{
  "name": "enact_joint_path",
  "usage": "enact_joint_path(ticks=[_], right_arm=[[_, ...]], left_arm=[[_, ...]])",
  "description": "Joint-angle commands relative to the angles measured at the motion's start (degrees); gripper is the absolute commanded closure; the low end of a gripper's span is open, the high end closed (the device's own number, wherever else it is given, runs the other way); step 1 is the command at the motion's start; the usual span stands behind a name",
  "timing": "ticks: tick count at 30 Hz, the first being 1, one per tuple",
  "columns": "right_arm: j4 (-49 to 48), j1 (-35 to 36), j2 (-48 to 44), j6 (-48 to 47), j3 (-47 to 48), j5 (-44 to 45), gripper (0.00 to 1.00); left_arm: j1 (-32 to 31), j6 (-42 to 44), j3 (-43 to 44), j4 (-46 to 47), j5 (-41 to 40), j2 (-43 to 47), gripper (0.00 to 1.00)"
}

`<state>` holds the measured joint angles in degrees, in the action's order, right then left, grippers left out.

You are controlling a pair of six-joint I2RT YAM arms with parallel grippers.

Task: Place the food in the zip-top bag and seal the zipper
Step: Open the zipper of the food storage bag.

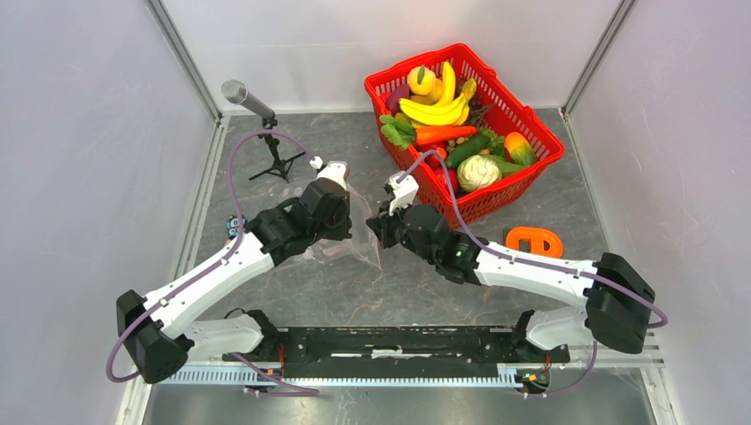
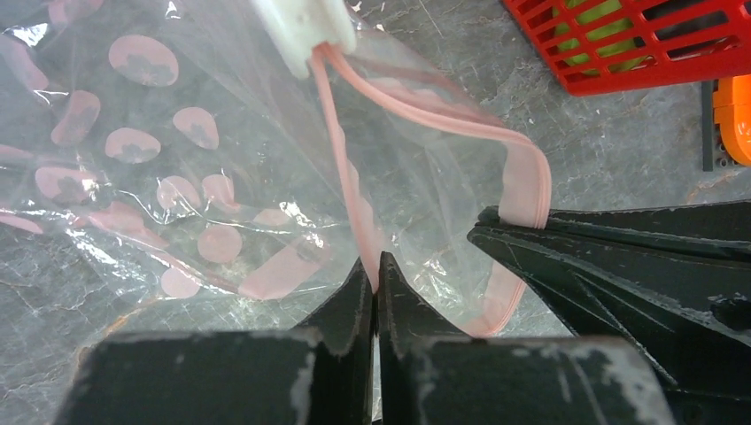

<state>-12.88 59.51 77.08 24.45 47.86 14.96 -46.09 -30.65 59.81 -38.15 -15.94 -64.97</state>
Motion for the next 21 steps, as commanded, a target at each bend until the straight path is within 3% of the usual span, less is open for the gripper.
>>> enact_joint_path(ticks=[1, 5, 10, 12, 16, 21], right_arm=[[-0.97, -0.27, -1.33, 0.17, 0.49, 4.18, 1.0], [5.28, -1.78, 1.14, -2.79, 3.16, 10.71, 1.0], [9.61, -2.29, 0.13, -5.86, 4.66, 19.35, 1.0], [11.19, -2.29, 0.17, -6.45, 5.59, 20.34, 1.0], [12.36, -2.3, 1.32, -7.1, 6.44, 18.95, 1.0], [11.83, -2.59, 2.98, -9.45, 8.24, 12.62, 1.0]], left_arm=[[-0.15, 2.36, 1.96, -0.61, 0.97, 0.23, 0.98], [-0.15, 3.61, 4.43, -3.63, -0.03, 0.67, 0.98], [-0.06, 4.45, 6.76, -13.0, -11.69, 0.92, 0.98], [-0.06, 5.26, 7.35, -15.45, -12.88, 0.95, 0.98], [-0.06, 5.66, 9.78, -18.14, -9.7, 0.33, 0.98], [-0.06, 7.09, 14.1, -18.57, 4.23, 1.13, 0.98]])
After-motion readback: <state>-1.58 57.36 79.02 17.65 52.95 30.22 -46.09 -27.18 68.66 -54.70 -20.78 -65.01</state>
